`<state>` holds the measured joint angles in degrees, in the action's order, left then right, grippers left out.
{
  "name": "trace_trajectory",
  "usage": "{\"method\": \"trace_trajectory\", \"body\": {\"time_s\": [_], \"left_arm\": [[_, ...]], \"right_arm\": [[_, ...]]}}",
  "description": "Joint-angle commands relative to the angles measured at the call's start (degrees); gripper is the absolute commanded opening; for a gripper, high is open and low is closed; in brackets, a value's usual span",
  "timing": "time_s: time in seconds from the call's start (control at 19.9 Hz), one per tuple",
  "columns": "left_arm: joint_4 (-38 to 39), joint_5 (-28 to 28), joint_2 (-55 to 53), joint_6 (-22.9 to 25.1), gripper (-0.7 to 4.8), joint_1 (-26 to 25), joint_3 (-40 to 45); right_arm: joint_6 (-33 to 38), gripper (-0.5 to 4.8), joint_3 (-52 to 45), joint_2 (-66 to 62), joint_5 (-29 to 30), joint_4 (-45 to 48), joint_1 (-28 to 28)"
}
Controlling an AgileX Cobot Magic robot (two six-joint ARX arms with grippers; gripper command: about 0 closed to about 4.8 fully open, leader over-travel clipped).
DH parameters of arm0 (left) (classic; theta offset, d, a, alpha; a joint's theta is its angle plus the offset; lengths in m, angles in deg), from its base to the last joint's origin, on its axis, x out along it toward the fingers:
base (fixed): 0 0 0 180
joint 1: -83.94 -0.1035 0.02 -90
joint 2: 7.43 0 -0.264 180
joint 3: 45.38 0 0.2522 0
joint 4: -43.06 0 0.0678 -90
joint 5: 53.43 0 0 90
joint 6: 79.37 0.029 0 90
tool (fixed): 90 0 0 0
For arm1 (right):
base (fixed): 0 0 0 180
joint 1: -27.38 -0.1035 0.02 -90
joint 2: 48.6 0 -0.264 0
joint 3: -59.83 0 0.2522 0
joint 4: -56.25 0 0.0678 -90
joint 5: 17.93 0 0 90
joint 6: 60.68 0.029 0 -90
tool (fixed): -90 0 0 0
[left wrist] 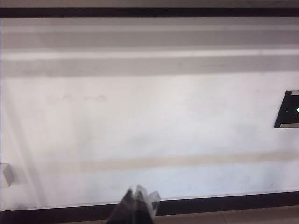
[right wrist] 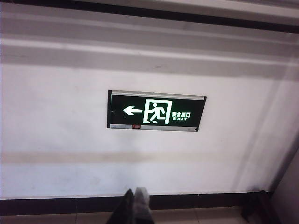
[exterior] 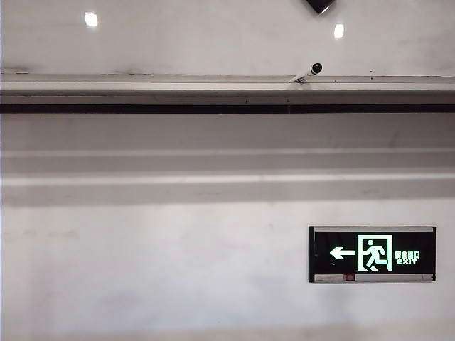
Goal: Wipe the whiteboard clean using the black magnetic whiteboard eraser attached to the whiteboard.
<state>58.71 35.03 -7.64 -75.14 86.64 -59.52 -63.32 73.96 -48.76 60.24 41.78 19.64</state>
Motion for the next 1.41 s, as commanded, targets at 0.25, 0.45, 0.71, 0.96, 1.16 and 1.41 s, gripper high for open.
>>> {"method": "trace_trajectory", "body": {"time_s": [0.25,0.45,0.71,0.96,1.16,1.41], "left_arm": [[-2.19,0.26,0.04,-0.17,-0.05,-0.04,-0.07],[-6.45,0.28,0.04,-0.20,-0.05,-0.04,-0.33],[-7.43,0.09,0.02,-1.73,-0.05,-0.04,-7.67],[-5.77,0.24,-3.23,-6.47,-0.05,-0.04,-16.87],[-5.73,0.96,-10.54,-6.64,-0.05,-0.04,-26.21],[-3.61,8.00,-23.23,-6.67,-0.05,-0.02,-41.03]], "right_arm": [[0.02,-0.06,0.15,0.07,-0.02,1.42,-0.02],[0.02,-0.06,3.26,0.07,0.15,1.33,0.00],[0.00,-0.06,11.43,0.00,0.13,0.96,0.00],[-0.59,-0.06,20.65,-5.60,0.13,1.05,0.00],[-0.61,-0.06,30.03,-13.94,0.20,1.46,0.00],[-0.63,-0.06,42.05,-25.62,0.09,2.36,0.00]]}}
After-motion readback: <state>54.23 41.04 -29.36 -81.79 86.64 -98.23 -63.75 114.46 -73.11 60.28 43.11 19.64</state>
